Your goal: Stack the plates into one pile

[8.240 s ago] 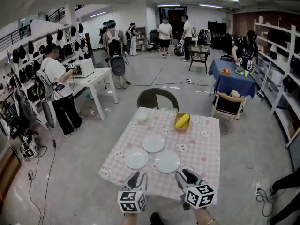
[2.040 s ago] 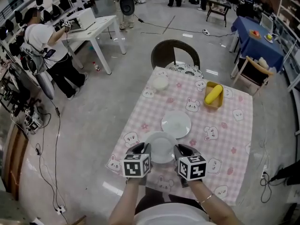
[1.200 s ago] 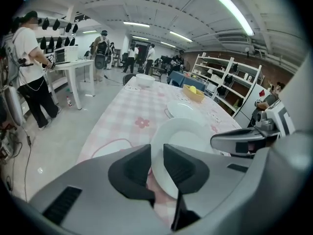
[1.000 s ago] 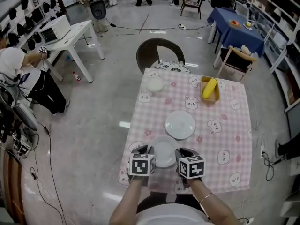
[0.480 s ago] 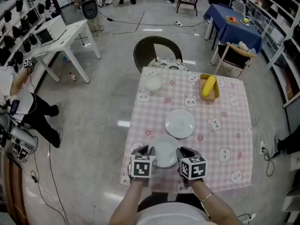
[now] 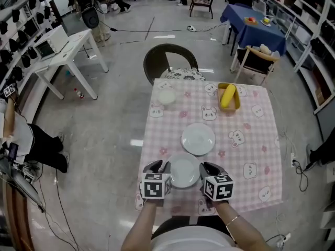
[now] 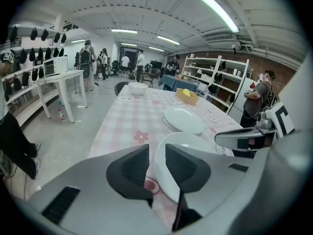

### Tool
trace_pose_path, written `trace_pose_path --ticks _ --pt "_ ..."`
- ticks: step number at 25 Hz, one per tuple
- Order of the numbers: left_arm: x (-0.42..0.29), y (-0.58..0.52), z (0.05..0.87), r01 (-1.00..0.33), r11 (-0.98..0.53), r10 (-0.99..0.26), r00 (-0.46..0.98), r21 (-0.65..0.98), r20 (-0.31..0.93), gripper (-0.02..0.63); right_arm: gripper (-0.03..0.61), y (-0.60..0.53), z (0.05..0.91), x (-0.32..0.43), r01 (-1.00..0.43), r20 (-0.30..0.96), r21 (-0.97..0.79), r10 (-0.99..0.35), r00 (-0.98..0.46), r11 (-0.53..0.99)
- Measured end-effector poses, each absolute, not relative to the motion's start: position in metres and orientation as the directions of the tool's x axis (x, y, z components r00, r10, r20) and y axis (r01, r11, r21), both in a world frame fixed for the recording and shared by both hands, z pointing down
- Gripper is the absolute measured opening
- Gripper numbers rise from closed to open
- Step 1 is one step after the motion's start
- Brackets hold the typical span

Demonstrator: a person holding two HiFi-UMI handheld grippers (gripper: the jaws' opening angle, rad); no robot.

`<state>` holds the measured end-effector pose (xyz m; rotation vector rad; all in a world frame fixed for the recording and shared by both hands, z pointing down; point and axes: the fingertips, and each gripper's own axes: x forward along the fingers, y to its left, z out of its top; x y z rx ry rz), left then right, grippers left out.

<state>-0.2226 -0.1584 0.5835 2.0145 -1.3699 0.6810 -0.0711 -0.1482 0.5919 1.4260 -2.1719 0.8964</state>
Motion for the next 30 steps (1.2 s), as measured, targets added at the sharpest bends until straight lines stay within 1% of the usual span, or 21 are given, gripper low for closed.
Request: trace_pose_path --ticks 6,17,21,30 --pt "-0.206 -0.189 0.561 -0.924 -0.357 -0.660 0.354 0.138 0.662 0.121 0.063 -0.162 0.577 -0.045 -0.929 0.592 -0.296 -0.720 -0.361 0.223" --pt "-0.170 -0.235 0.526 -0.887 -0.452 -0.701 0.421 0.098 0.575 0.129 0.074 -0.188 0.547 0.000 -0.953 0.528 -0.278 -0.809 -0.259 0.124" --pt "-0.157 -0.244 0.527 -0.874 -0.475 -0.685 0.441 0.104 0.579 0.138 0.074 -0.196 0.540 0.006 -0.955 0.513 -0.273 -0.822 -0.249 0.118" --pt "-0.135 -0.277 0.548 -0.858 -0.502 -0.643 0.456 0.111 0.615 0.138 0.074 -0.211 0.550 0.018 -0.956 0.528 -0.276 -0.816 -0.234 0.096"
